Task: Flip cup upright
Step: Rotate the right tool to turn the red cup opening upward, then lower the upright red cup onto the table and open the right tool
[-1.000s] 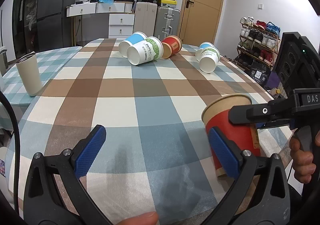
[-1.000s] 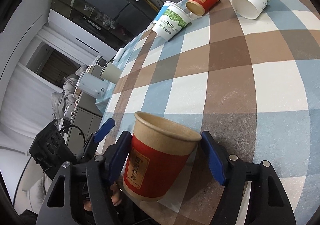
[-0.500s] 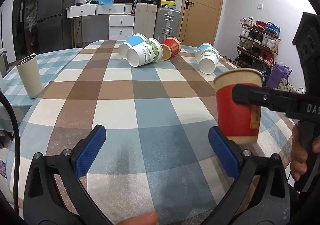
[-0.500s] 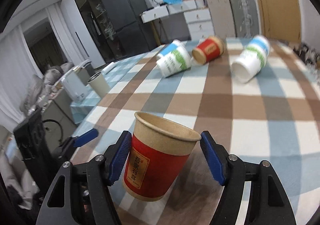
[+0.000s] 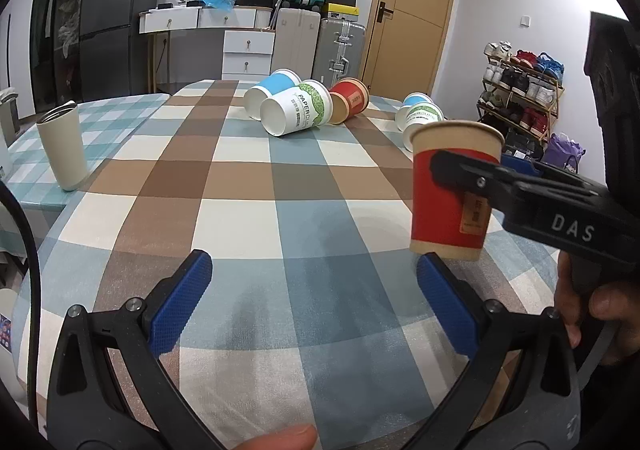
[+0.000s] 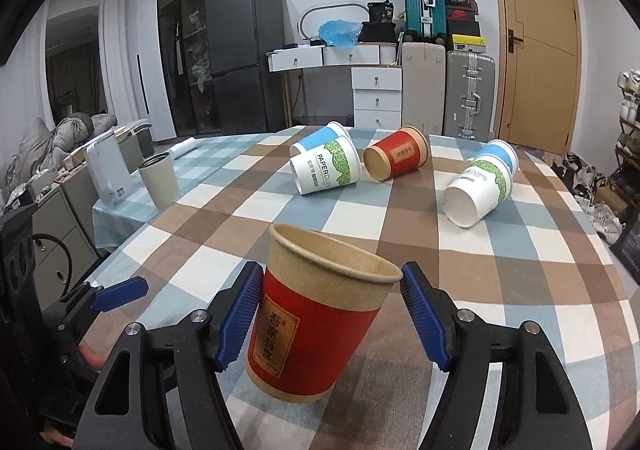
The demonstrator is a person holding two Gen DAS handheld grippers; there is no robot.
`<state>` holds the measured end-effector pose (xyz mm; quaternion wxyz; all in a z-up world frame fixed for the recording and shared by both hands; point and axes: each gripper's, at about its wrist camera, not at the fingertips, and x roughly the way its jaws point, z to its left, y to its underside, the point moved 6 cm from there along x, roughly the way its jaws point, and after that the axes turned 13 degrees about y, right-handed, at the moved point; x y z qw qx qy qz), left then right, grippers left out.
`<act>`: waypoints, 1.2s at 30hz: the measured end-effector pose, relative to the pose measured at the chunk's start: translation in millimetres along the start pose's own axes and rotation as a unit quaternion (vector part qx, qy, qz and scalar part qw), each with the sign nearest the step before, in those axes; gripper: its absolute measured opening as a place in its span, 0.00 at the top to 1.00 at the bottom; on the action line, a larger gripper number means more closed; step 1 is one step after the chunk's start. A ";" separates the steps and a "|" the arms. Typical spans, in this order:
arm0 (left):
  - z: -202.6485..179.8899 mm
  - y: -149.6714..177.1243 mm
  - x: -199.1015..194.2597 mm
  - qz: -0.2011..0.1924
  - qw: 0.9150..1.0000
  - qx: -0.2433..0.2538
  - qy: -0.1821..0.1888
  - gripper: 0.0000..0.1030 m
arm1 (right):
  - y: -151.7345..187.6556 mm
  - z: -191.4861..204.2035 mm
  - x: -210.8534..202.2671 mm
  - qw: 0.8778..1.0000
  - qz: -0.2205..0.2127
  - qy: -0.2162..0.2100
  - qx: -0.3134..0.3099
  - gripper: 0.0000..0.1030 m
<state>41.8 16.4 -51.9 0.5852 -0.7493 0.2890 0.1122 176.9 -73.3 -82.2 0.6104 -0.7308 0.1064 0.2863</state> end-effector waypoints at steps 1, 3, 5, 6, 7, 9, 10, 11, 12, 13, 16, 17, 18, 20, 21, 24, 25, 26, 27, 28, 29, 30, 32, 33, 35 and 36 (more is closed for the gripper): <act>-0.2 0.0 0.0 0.000 1.000 0.000 0.000 0.01 | -1.9 1.6 2.3 1.000 0.001 0.003 -0.005 0.30; 0.1 0.0 0.0 0.000 1.000 0.000 0.000 0.01 | -2.7 4.8 5.6 1.000 0.006 0.011 -0.017 0.30; 0.1 0.0 -0.1 0.000 1.000 0.001 0.000 0.01 | -3.0 7.5 12.0 0.999 0.017 0.016 -0.024 0.30; -0.2 0.3 0.2 0.000 1.000 0.002 0.000 0.01 | -3.3 8.0 14.6 0.999 0.021 0.017 -0.025 0.30; -0.5 0.4 0.1 0.000 1.000 0.003 -0.001 0.01 | -4.0 8.6 16.6 0.999 0.022 0.018 -0.025 0.30; -0.8 0.7 1.0 0.000 1.000 0.003 0.000 0.01 | -4.3 10.5 18.1 0.999 0.020 0.017 -0.028 0.30; -0.7 0.9 1.4 0.000 1.000 0.002 0.002 0.01 | -4.1 11.9 19.2 0.999 0.020 0.018 -0.032 0.30; -0.7 1.2 2.0 0.001 1.000 0.002 0.002 0.01 | -3.3 13.4 20.2 0.999 0.021 0.019 -0.037 0.30; -0.8 1.5 2.5 0.001 1.000 0.002 0.002 0.01 | -2.7 14.1 20.1 0.999 0.019 0.020 -0.040 0.31; -0.9 1.5 2.7 0.001 1.000 0.002 0.002 0.01 | -2.3 15.1 19.7 0.999 0.016 0.021 -0.044 0.31; -0.9 1.8 3.1 0.000 1.000 0.002 0.002 0.01 | -1.6 16.5 16.5 0.998 0.013 0.019 -0.052 0.31; -0.9 1.9 3.0 0.001 1.000 0.001 0.002 0.01 | -0.9 16.9 15.0 0.998 0.011 0.018 -0.055 0.31; -0.3 1.9 3.3 0.001 1.000 0.001 0.002 0.01 | 0.0 17.2 13.0 0.998 0.009 0.015 -0.059 0.31; 0.3 2.4 3.5 0.001 1.000 0.000 0.001 0.01 | 2.9 16.2 8.1 0.998 0.005 0.008 -0.064 0.31; 0.7 2.7 3.6 0.001 1.000 0.000 0.001 0.01 | 4.7 16.0 6.0 0.998 0.003 0.003 -0.066 0.31; 1.1 2.8 3.8 0.001 1.000 -0.002 0.003 0.01 | 12.1 17.1 0.5 0.997 0.001 -0.013 -0.073 0.39; 1.2 2.9 3.4 0.000 1.000 -0.002 0.004 0.01 | 14.8 18.5 -1.3 0.997 -0.001 -0.014 -0.080 0.39; 1.1 2.8 3.3 -0.001 1.000 -0.002 0.004 0.01 | 16.9 19.6 -3.5 0.996 -0.006 -0.013 -0.085 0.39; 1.2 2.9 3.0 -0.002 1.000 -0.001 0.004 0.01 | 18.1 20.2 -5.0 0.996 -0.009 -0.013 -0.089 0.39; 1.1 3.0 2.4 -0.003 1.000 -0.001 0.005 0.01 | 19.2 20.5 -6.2 0.996 -0.010 -0.015 -0.091 0.39; 1.2 2.9 2.0 -0.004 1.000 -0.002 0.005 0.01 | 20.1 20.2 -7.0 0.996 -0.011 -0.017 -0.091 0.39; 1.6 2.9 2.0 -0.005 1.000 -0.003 0.005 0.01 | 21.1 19.6 -8.1 0.996 -0.011 -0.019 -0.092 0.39; 1.9 3.6 1.4 -0.005 1.000 -0.003 0.005 0.01 | 23.6 17.3 -10.2 0.996 -0.012 -0.023 -0.090 0.39; 1.8 3.5 1.5 -0.005 1.000 -0.003 0.006 0.01 | 25.1 16.3 -11.4 0.996 -0.012 -0.026 -0.089 0.39; 1.8 3.6 1.6 -0.005 1.000 -0.002 0.006 0.01 | 27.6 14.4 -13.4 0.996 -0.012 -0.029 -0.088 0.39; 1.8 3.6 1.6 -0.005 1.000 -0.001 0.006 0.01 | 28.7 13.6 -14.3 0.996 -0.012 -0.030 -0.087 0.39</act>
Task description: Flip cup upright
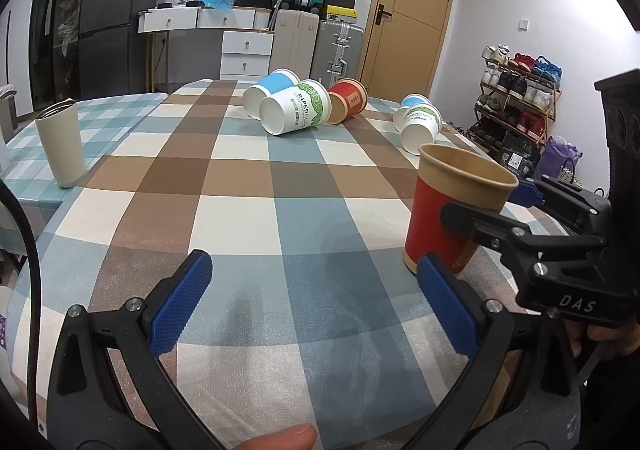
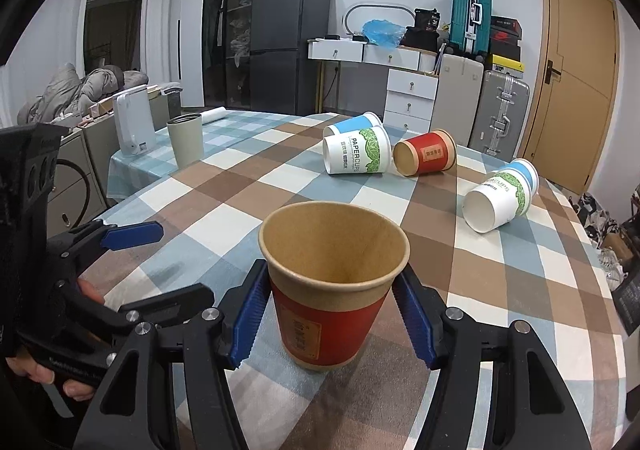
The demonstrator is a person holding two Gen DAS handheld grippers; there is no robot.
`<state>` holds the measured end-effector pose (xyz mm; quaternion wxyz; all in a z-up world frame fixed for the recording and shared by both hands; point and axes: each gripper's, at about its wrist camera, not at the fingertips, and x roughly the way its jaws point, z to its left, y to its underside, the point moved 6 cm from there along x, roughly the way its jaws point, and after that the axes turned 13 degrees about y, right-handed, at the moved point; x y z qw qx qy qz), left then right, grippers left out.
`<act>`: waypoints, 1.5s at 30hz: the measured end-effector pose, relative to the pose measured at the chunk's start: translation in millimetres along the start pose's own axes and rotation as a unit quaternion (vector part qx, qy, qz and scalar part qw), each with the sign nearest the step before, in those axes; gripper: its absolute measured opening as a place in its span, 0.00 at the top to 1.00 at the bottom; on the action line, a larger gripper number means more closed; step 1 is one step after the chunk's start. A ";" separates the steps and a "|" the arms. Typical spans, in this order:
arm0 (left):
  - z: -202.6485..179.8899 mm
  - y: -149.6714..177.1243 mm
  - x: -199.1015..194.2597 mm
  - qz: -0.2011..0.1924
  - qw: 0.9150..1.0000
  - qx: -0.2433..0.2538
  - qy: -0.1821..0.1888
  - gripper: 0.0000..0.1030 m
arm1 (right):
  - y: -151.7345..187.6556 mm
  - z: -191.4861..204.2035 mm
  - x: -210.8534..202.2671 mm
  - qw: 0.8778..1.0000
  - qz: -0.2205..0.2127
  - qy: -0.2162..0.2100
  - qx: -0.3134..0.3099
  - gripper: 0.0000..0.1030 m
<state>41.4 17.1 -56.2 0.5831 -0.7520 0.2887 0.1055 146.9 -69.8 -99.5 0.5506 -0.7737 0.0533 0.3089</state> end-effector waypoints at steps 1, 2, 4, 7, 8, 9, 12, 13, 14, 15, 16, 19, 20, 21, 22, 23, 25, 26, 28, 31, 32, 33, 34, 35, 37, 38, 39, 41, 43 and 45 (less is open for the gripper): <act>0.0 0.2 -0.4 0.000 1.000 0.001 0.000 0.01 | 1.5 -0.2 -1.0 1.000 -0.001 -0.001 0.000 0.39; -0.2 0.2 -0.4 0.000 1.000 0.002 -0.001 0.01 | 3.2 -0.2 -2.2 1.000 -0.003 -0.002 -0.001 0.39; -0.5 -0.3 -0.8 -0.002 1.000 0.002 -0.001 0.01 | 5.9 -0.2 -4.2 1.000 -0.007 -0.003 -0.003 0.39; -0.2 -2.0 -2.4 -0.008 1.000 0.000 0.001 0.01 | 9.1 -1.7 -5.7 1.000 -0.009 -0.005 -0.001 0.37; -0.4 -2.7 -3.5 -0.011 1.000 -0.001 0.001 0.01 | 10.1 -2.5 -5.8 1.000 -0.009 -0.007 0.002 0.36; -1.0 -3.2 -4.6 -0.013 1.000 -0.002 0.001 0.01 | 10.9 -3.8 -5.5 1.000 -0.007 -0.010 0.005 0.36; -2.5 -5.3 -7.6 -0.020 1.000 -0.003 0.006 0.01 | 10.7 -8.0 -7.2 1.000 -0.012 -0.017 0.018 0.30; -3.1 -6.1 -8.2 -0.022 1.000 -0.002 0.006 0.01 | 9.8 -8.7 -8.9 0.999 -0.016 -0.020 0.021 0.30; -4.0 -6.4 -8.3 -0.023 1.000 -0.001 0.005 0.01 | 8.3 -9.4 -11.4 0.999 -0.022 -0.024 0.023 0.26; -4.6 -6.9 -8.6 -0.024 1.000 0.000 0.004 0.01 | 6.9 -10.3 -14.1 0.999 -0.029 -0.026 0.024 0.21; -5.4 -7.5 -9.5 -0.027 1.000 0.001 0.002 0.01 | 5.4 -11.3 -18.0 0.999 -0.038 -0.029 0.025 0.20; -10.2 -10.1 -13.0 -0.035 0.999 0.006 0.006 0.01 | 2.1 -17.3 -29.3 0.997 -0.065 -0.033 0.029 0.14; -12.5 -11.3 -14.2 -0.038 0.999 0.010 0.010 0.01 | 1.5 -20.5 -34.1 0.996 -0.076 -0.034 0.032 0.10; -14.2 -12.5 -15.1 -0.041 0.999 0.014 0.011 0.01 | 1.2 -23.3 -37.9 0.995 -0.084 -0.036 0.035 0.05; -16.6 -13.6 -15.8 -0.045 0.999 0.018 0.013 0.01 | 1.2 -26.3 -41.2 0.994 -0.091 -0.037 0.040 0.02; -18.0 -14.6 -16.3 -0.047 0.999 0.020 0.015 0.01 | 1.2 -29.7 -44.9 0.993 -0.099 -0.042 0.045 0.00; -21.5 -16.2 -16.2 -0.050 0.998 0.025 0.019 0.01 | 2.2 -36.3 -50.3 0.991 -0.107 -0.054 0.055 0.00; -22.2 -17.0 -15.8 -0.051 0.998 0.027 0.019 0.01 | 3.1 -39.1 -51.6 0.991 -0.109 -0.055 0.057 0.00; -24.7 -17.4 -14.3 -0.050 0.998 0.031 0.017 0.01 | 5.5 -44.3 -53.5 0.990 -0.114 -0.054 0.059 0.00; -28.3 -17.0 -12.5 -0.049 0.998 0.038 0.017 0.01 | 10.6 -49.4 -55.7 0.989 -0.117 -0.060 0.061 0.00; -29.7 -17.0 -11.8 -0.048 0.998 0.041 0.018 0.01 | 12.4 -50.5 -55.6 0.989 -0.116 -0.063 0.061 0.00; -30.6 -17.1 -11.1 -0.049 0.998 0.042 0.018 0.01 | 14.0 -51.0 -55.6 0.989 -0.115 -0.066 0.062 0.00; -31.8 -17.5 -10.7 -0.051 0.998 0.042 0.019 0.01 | 15.8 -51.7 -55.8 0.989 -0.116 -0.069 0.062 0.00; -32.2 -17.8 -10.1 -0.051 0.998 0.042 0.020 0.01 | 17.7 -52.4 -55.7 0.989 -0.115 -0.069 0.063 0.00; -32.9 -17.9 -8.9 -0.050 0.998 0.043 0.022 0.01 | 20.4 -54.2 -55.5 0.989 -0.116 -0.066 0.065 0.00; -33.0 -17.7 -8.5 -0.051 0.998 0.043 0.021 0.01 | 21.0 -55.2 -55.6 0.989 -0.116 -0.066 0.067 0.00; -32.9 -17.9 -8.5 -0.051 0.998 0.044 0.020 0.01 | 21.2 -56.3 -56.2 0.988 -0.118 -0.067 0.069 0.00; -33.4 -17.7 -8.1 -0.050 0.998 0.045 0.021 0.01 | 21.5 -57.1 -57.9 0.988 -0.122 -0.069 0.072 0.00; -33.7 -17.8 -7.5 -0.051 0.997 0.046 0.019 0.01 | 22.4 -56.9 -58.5 0.987 -0.123 -0.070 0.073 0.00; -33.9 -17.5 -5.4 -0.050 0.997 0.047 0.018 0.01 | 23.0 -56.0 -58.8 0.987 -0.123 -0.072 0.070 0.00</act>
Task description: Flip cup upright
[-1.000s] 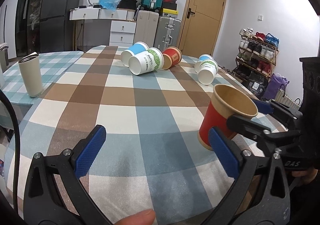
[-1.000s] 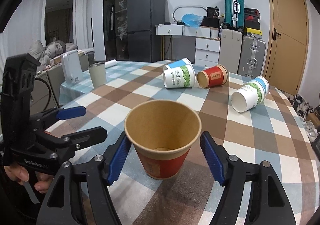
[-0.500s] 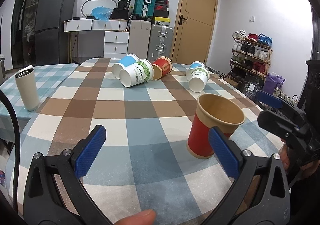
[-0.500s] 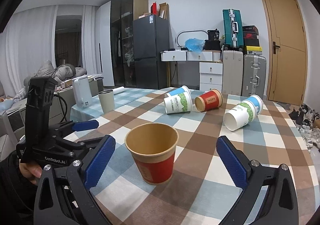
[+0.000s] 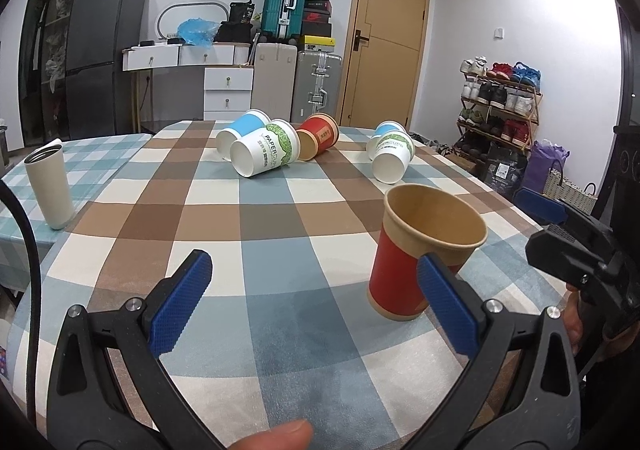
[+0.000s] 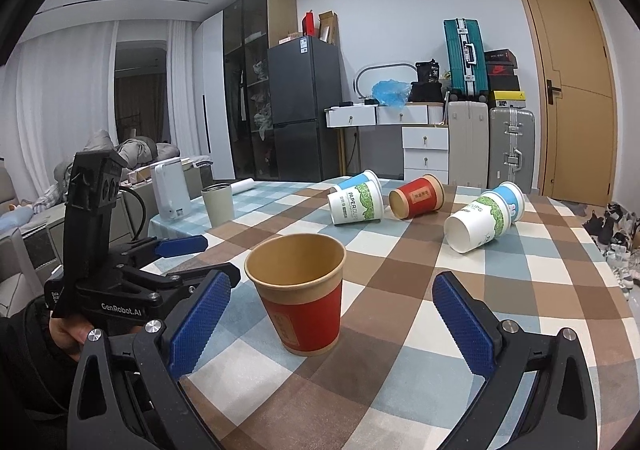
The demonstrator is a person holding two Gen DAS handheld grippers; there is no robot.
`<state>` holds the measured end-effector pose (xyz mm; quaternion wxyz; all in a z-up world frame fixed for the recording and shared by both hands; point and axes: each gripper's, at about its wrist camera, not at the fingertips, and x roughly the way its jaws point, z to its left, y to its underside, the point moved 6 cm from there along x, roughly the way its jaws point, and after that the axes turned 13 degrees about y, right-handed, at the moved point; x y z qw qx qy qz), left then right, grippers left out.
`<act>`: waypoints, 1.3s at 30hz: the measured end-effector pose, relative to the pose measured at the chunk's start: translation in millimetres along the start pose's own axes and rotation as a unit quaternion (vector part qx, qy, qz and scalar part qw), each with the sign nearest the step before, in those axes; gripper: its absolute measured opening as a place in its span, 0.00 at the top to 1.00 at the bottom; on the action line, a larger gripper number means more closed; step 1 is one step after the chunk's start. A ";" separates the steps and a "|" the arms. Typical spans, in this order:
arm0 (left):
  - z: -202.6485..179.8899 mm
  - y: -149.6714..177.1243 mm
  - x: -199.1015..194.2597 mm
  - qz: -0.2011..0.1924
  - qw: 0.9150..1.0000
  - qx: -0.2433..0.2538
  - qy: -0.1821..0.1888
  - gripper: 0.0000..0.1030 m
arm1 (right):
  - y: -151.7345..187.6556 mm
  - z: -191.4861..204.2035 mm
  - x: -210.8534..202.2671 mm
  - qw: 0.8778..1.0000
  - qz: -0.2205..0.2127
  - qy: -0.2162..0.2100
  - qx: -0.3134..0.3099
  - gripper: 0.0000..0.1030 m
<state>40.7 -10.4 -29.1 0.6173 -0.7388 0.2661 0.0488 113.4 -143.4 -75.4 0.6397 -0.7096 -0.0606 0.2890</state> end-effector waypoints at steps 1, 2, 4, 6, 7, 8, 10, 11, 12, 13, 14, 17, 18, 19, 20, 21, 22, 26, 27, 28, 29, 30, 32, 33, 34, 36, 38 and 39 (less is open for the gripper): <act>-0.2 0.4 1.1 0.000 1.000 0.001 0.000 0.01 | 0.2 0.4 0.5 1.000 0.000 -0.001 -0.001 0.00; -0.2 1.1 2.0 0.001 1.000 0.003 -0.001 0.01 | -0.1 0.4 0.6 1.000 -0.001 -0.001 0.000 0.00; -0.1 1.2 2.4 0.001 1.000 0.004 -0.002 0.01 | 0.2 0.6 0.5 1.000 -0.001 -0.001 -0.001 0.00; 0.2 2.1 1.6 0.000 1.000 0.005 -0.005 0.01 | 0.3 0.6 0.3 1.000 -0.001 -0.001 0.001 0.00; 0.7 2.4 2.1 0.000 1.000 0.005 -0.005 0.01 | 0.4 0.7 0.3 1.000 -0.001 -0.001 0.001 0.00; 0.8 2.6 2.2 -0.001 1.000 0.005 -0.005 0.01 | 0.6 0.9 0.2 1.000 -0.001 -0.001 0.001 0.00; 1.9 3.4 2.7 -0.002 1.000 0.005 -0.005 0.01 | 1.2 1.4 0.6 1.000 0.000 -0.001 -0.002 0.00; 1.7 4.2 2.5 -0.002 1.000 0.005 -0.006 0.01 | 1.5 2.0 0.6 1.000 0.000 -0.001 -0.002 0.00; 2.2 4.3 2.6 -0.002 1.000 0.005 -0.007 0.01 | 1.3 2.1 0.7 1.000 0.000 -0.002 -0.002 0.00; 2.3 4.2 2.5 -0.003 1.000 0.005 -0.006 0.01 | 1.5 2.2 0.8 1.000 0.000 -0.002 -0.003 0.00; 1.5 4.2 2.6 -0.002 1.000 0.005 -0.005 0.01 | 2.0 2.6 0.8 1.000 0.000 -0.001 -0.003 0.00; 1.4 4.2 2.7 -0.001 1.000 0.006 -0.006 0.01 | 2.5 3.9 1.4 1.000 0.001 -0.002 -0.006 0.00; 1.7 4.3 2.9 -0.001 1.000 0.006 -0.006 0.01 | 2.4 4.2 1.3 1.000 0.002 -0.003 -0.006 0.00; 1.6 4.2 2.5 -0.002 1.000 0.006 -0.006 0.01 | 2.6 4.5 1.7 1.000 0.002 -0.003 -0.006 0.00; 1.7 4.2 2.5 -0.002 1.000 0.006 -0.007 0.01 | 2.5 4.7 2.1 1.000 0.002 -0.003 -0.006 0.00; 1.6 4.2 2.4 -0.002 1.000 0.006 -0.006 0.01 | 2.5 4.7 2.2 1.000 0.002 -0.003 -0.006 0.00; 2.4 4.3 2.7 -0.002 1.000 0.006 -0.007 0.01 | 2.6 4.7 2.4 1.000 0.002 -0.003 -0.005 0.00; 2.6 4.9 2.6 -0.002 1.000 0.006 -0.007 0.01 | 2.6 4.8 2.4 1.000 0.002 -0.003 -0.007 0.00; 2.5 4.9 2.6 -0.002 1.000 0.007 -0.007 0.01 | 2.8 5.0 3.0 1.000 0.003 -0.003 -0.007 0.00; 3.2 5.2 3.1 -0.002 1.000 0.007 -0.007 0.01 | 2.7 4.6 2.3 1.000 0.002 -0.003 -0.007 0.00; 2.6 5.0 2.5 -0.003 1.000 0.007 -0.007 0.01 | 2.6 4.7 2.2 1.000 0.002 -0.003 -0.006 0.00; 2.5 4.9 2.6 -0.002 1.000 0.007 -0.007 0.01 | 2.7 4.6 2.2 1.000 0.002 -0.003 -0.007 0.00; 2.5 5.0 2.5 -0.002 1.000 0.007 -0.007 0.01 | 2.7 4.6 2.2 1.000 0.002 -0.003 -0.006 0.00; 3.0 5.2 2.7 -0.003 1.000 0.007 -0.007 0.01 | 2.7 4.7 2.1 1.000 0.002 -0.003 -0.006 0.00; 3.2 5.3 3.0 -0.003 1.000 0.007 -0.006 0.01 | 3.1 4.8 2.6 1.000 0.003 -0.004 -0.007 0.00; 3.0 5.3 2.8 -0.002 1.000 0.007 -0.008 0.01 | 4.2 5.4 3.4 1.000 0.005 -0.004 -0.008 0.00; 3.3 5.3 2.5 -0.003 1.000 0.007 -0.006 0.01 | 5.3 6.5 4.1 1.000 0.006 -0.004 -0.011 0.00; 3.4 5.4 2.5 -0.003 1.000 0.006 -0.007 0.01 | 5.6 6.9 4.4 1.000 0.007 -0.004 -0.013 0.00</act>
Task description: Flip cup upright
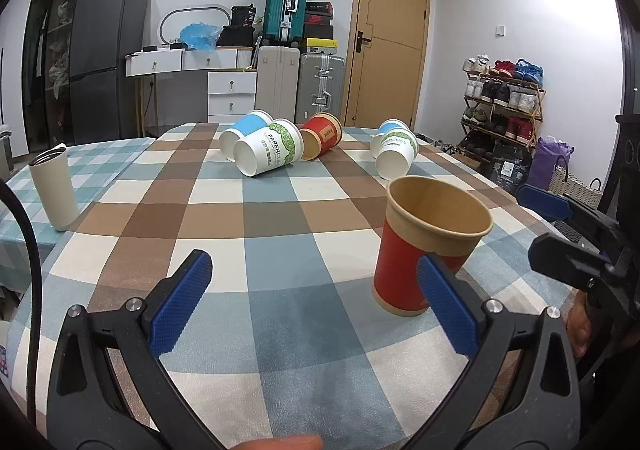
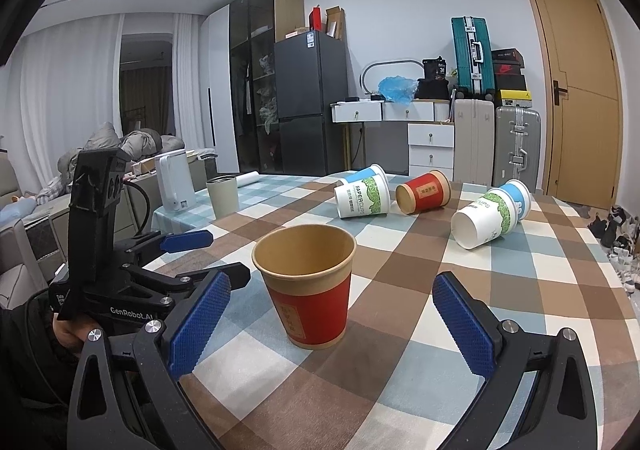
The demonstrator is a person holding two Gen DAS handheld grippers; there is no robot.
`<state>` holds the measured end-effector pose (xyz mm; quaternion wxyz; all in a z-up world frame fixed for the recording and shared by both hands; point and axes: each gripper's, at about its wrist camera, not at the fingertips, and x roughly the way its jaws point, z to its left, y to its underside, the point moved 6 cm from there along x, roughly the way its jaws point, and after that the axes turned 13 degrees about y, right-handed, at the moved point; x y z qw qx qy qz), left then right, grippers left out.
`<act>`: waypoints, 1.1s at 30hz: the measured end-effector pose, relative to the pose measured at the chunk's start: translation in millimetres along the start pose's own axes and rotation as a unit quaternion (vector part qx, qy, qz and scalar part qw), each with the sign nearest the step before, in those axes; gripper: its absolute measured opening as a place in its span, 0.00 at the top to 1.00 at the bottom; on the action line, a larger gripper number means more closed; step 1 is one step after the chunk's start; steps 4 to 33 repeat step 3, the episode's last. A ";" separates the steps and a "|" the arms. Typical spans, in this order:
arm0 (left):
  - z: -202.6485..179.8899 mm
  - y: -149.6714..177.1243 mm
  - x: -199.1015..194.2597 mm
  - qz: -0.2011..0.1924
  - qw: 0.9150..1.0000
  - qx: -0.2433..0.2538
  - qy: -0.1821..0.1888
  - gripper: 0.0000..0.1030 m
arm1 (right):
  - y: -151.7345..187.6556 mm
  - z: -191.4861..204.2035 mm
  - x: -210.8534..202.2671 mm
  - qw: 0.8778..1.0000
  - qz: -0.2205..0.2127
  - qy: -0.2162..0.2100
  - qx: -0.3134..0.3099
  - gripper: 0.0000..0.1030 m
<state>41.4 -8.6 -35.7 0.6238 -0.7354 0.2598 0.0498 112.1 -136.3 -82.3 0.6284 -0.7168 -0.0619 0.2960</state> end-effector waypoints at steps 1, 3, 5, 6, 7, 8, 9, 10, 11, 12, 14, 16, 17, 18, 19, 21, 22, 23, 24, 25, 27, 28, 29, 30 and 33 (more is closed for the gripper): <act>1.3 0.3 0.5 0.000 1.000 0.000 0.000 0.01 | 0.4 0.4 0.3 1.000 0.000 0.000 -0.001 0.00; -0.2 0.2 0.0 0.000 1.000 0.000 0.001 0.01 | 0.2 0.3 0.2 1.000 0.000 0.000 0.000 0.00; -0.2 0.2 0.0 0.000 1.000 0.000 0.001 0.01 | 0.2 0.3 0.2 1.000 0.000 0.000 0.000 0.00; -0.2 0.2 0.0 0.000 1.000 0.000 0.001 0.01 | 0.2 0.3 0.2 1.000 0.000 0.000 0.000 0.00; -0.2 0.2 0.0 0.000 1.000 0.000 0.001 0.01 | 0.2 0.3 0.2 1.000 0.000 0.000 0.000 0.00; -0.2 0.2 0.0 0.000 1.000 0.000 0.001 0.01 | 0.2 0.3 0.2 1.000 0.000 0.000 0.000 0.00; -0.2 0.2 0.0 0.000 1.000 0.000 0.001 0.01 | 0.2 0.3 0.2 1.000 0.000 0.000 0.000 0.00; -0.2 0.2 0.0 0.000 1.000 0.000 0.001 0.01 | 0.2 0.3 0.2 1.000 0.000 0.000 0.000 0.00; -0.2 0.2 0.0 0.000 1.000 0.000 0.001 0.01 | 0.2 0.3 0.2 1.000 0.000 0.000 0.000 0.00; -0.2 0.2 0.0 0.000 1.000 0.000 0.001 0.01 | 0.2 0.3 0.2 1.000 0.000 0.000 0.000 0.00; -0.2 0.2 0.0 0.000 1.000 0.000 0.001 0.01 | 0.2 0.3 0.2 1.000 0.000 0.000 0.000 0.00; -0.2 0.2 0.0 0.000 1.000 0.000 0.001 0.01 | 0.2 0.3 0.2 1.000 0.000 0.000 0.000 0.00; -0.2 0.2 0.0 0.000 1.000 0.000 0.001 0.01 | 0.2 0.3 0.2 1.000 0.000 0.000 0.000 0.00; -0.2 0.2 0.0 0.000 1.000 0.000 0.001 0.01 | 0.2 0.3 0.2 1.000 0.000 0.000 0.000 0.00; -0.2 0.2 0.0 0.000 1.000 0.000 0.001 0.01 | 0.2 0.3 0.2 1.000 0.000 0.000 0.000 0.00; -0.2 0.2 0.0 0.000 1.000 0.000 0.001 0.01 | 0.2 0.3 0.2 1.000 0.000 0.000 0.000 0.00; -0.2 0.2 0.0 0.000 1.000 0.000 0.001 0.01 | 0.2 0.3 0.2 1.000 0.000 0.000 0.000 0.00; -0.2 0.2 0.0 0.000 1.000 0.000 0.001 0.01 | 0.2 0.3 0.2 1.000 0.000 0.000 0.000 0.00; -0.2 0.2 0.0 0.000 1.000 0.000 0.001 0.01 | 0.2 0.3 0.2 1.000 0.000 0.000 0.000 0.00; -0.2 0.2 0.0 0.000 1.000 0.000 0.001 0.01 | 0.2 0.3 0.2 1.000 0.000 0.000 0.000 0.00; -0.2 0.2 0.0 0.000 1.000 0.000 0.001 0.01 | 0.2 0.3 0.2 1.000 0.000 0.000 0.000 0.00; -0.2 0.2 0.0 0.000 1.000 0.000 0.001 0.01 | 0.2 0.3 0.2 1.000 0.000 0.000 0.000 0.00; -0.2 0.2 0.0 0.000 1.000 0.000 0.001 0.01 | 0.2 0.3 0.2 1.000 0.000 0.000 0.000 0.00; -0.2 0.2 0.0 0.000 1.000 0.000 0.001 0.01 | 0.2 0.3 0.2 1.000 0.000 0.000 0.000 0.00; -0.2 0.2 0.0 0.000 1.000 0.000 0.001 0.01 | 0.2 0.3 0.2 1.000 0.000 0.000 0.000 0.00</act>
